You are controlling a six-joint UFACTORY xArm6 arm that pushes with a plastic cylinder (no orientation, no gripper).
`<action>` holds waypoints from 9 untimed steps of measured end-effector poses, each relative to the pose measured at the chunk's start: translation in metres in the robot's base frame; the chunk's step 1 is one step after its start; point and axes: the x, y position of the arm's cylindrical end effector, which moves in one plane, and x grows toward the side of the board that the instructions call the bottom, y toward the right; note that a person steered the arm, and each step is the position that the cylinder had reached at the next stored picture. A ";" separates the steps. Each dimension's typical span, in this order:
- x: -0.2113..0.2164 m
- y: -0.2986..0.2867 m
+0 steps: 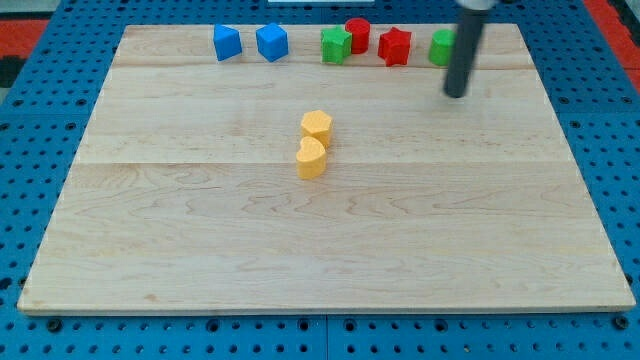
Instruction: Move the red circle and green star close to the blue cube
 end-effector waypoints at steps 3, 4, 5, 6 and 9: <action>-0.122 0.034; -0.121 -0.093; -0.121 -0.191; -0.121 -0.211; -0.090 -0.204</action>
